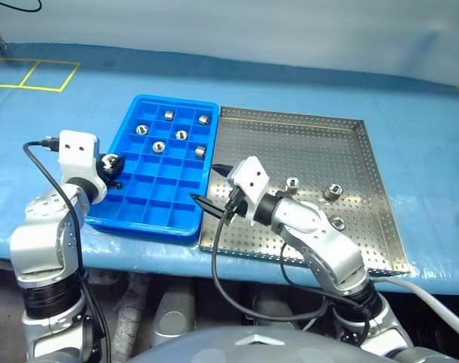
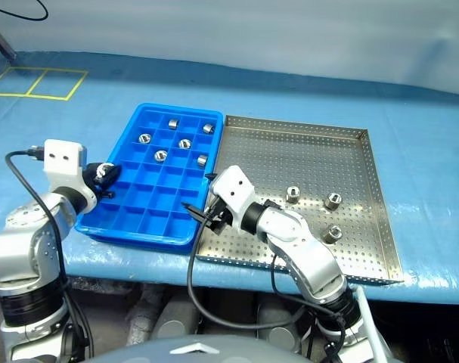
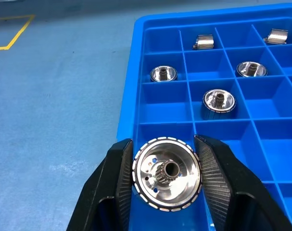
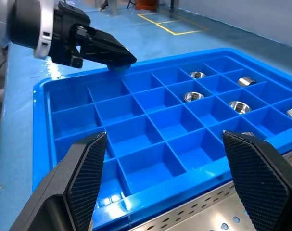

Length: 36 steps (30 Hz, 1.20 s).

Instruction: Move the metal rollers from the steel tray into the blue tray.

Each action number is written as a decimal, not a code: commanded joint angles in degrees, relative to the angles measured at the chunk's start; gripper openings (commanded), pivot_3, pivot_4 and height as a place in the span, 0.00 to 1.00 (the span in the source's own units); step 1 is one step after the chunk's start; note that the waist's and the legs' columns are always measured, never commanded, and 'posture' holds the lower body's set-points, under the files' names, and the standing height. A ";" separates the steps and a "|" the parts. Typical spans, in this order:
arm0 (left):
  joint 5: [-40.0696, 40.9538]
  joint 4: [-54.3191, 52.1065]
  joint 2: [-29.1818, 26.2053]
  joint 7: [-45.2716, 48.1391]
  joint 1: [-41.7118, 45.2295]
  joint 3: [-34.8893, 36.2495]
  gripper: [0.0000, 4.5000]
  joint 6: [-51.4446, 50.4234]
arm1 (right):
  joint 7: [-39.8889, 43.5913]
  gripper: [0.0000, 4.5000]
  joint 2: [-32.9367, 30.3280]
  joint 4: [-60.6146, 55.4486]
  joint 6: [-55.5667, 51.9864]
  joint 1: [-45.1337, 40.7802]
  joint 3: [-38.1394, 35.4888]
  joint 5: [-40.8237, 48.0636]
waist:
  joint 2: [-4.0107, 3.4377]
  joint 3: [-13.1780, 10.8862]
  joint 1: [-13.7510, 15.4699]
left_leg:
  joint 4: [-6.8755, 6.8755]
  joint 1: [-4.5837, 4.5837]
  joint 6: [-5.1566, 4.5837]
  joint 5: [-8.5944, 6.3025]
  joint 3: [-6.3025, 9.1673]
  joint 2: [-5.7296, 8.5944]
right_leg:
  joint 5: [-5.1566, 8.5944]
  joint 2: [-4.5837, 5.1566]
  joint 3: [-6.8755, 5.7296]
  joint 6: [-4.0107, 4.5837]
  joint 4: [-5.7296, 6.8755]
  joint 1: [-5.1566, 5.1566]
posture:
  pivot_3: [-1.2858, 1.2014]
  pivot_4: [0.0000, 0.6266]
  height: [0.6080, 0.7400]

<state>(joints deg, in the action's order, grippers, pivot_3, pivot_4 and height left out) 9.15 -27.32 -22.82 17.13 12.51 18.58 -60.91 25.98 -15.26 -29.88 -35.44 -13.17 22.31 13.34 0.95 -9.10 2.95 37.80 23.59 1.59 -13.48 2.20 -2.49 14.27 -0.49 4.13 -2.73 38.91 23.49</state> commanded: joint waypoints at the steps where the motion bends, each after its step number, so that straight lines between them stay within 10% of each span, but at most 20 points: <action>1: -0.67 3.75 0.12 -1.84 2.59 -1.40 0.39 4.00 | -0.13 0.90 0.09 -1.87 1.30 0.39 -0.27 -0.35 | 0.00 0.00 -0.13 | 0.00 0.00 0.00 0.00 0.00 0.00 | 0.00 -0.01 0.00 0.01 0.00 0.01 | 0.58 0.24 1.00; 16: -4.19 21.73 -1.47 -5.96 9.25 -7.44 0.39 11.14 | -3.70 0.90 -0.26 -5.35 0.21 5.36 -2.19 -1.37 | 0.00 0.00 -1.86 | -0.05 0.01 0.00 0.00 0.00 0.00 | 0.01 -0.01 0.00 0.00 0.00 0.03 | 0.55 0.24 1.00; 24: -2.88 15.87 -3.60 -4.13 8.69 -7.79 0.97 6.44 | -4.83 0.90 -0.63 -7.07 -0.37 7.35 -3.04 -1.22 | 0.00 0.00 -3.22 | -0.04 -0.04 0.13 0.10 0.02 -0.05 | 0.07 -0.05 -0.02 -0.13 0.05 0.02 | 0.54 0.24 1.00; 36: 11.35 9.75 -1.97 19.68 15.15 -23.54 0.99 11.35 | -4.13 0.90 -7.65 -18.12 -4.09 17.31 -9.83 0.99 | 0.00 0.00 -4.38 | -0.10 0.05 0.11 0.08 0.00 0.06 | 0.07 0.04 0.03 -0.14 -0.08 0.03 | 0.50 0.24 1.00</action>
<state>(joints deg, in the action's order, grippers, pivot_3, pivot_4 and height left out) 19.90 -17.70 -24.29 34.30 25.97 -2.81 -50.86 21.32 -22.00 -43.88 -39.20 3.12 14.53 13.37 0.95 -9.10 -1.44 37.70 23.64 1.71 -13.40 2.19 -2.46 14.35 -0.48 4.17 -2.88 38.84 23.54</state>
